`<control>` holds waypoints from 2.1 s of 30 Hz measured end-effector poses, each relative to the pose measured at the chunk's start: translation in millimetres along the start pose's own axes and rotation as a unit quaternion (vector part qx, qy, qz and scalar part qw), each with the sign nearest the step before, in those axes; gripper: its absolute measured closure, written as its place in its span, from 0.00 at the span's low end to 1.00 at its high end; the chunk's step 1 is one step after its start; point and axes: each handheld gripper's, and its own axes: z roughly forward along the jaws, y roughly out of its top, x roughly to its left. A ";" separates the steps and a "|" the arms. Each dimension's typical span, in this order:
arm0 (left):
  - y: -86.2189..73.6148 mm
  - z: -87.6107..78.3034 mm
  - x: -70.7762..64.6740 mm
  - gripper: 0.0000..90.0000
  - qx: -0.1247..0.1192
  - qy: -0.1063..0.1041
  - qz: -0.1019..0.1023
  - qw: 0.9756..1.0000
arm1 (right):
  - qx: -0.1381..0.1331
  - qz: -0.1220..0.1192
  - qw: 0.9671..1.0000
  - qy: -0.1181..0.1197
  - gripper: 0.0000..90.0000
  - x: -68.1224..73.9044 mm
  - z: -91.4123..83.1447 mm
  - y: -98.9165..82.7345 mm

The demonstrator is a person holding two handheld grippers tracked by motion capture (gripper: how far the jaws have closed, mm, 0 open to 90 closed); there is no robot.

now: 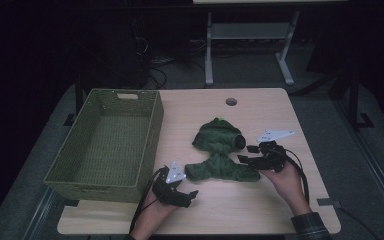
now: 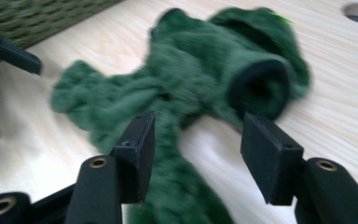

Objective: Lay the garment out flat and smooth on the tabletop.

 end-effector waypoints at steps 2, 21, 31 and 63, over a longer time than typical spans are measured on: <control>-5.8 0.2 -2.0 0.16 0.009 0.003 0.001 1.000 | 0.001 -0.011 1.000 0.008 0.50 10.6 3.9 3.0; -18.5 -3.4 -7.9 0.14 -0.001 -0.019 0.014 1.000 | 0.011 -0.092 0.992 0.086 0.73 85.6 51.7 27.6; -18.5 -3.6 -7.3 0.15 0.001 -0.018 0.017 1.000 | 0.031 -0.123 0.986 0.107 0.82 112.2 82.3 35.3; -18.6 -3.7 -7.3 0.15 0.001 -0.018 0.016 1.000 | 0.032 -0.109 0.988 0.106 0.95 116.9 105.4 25.9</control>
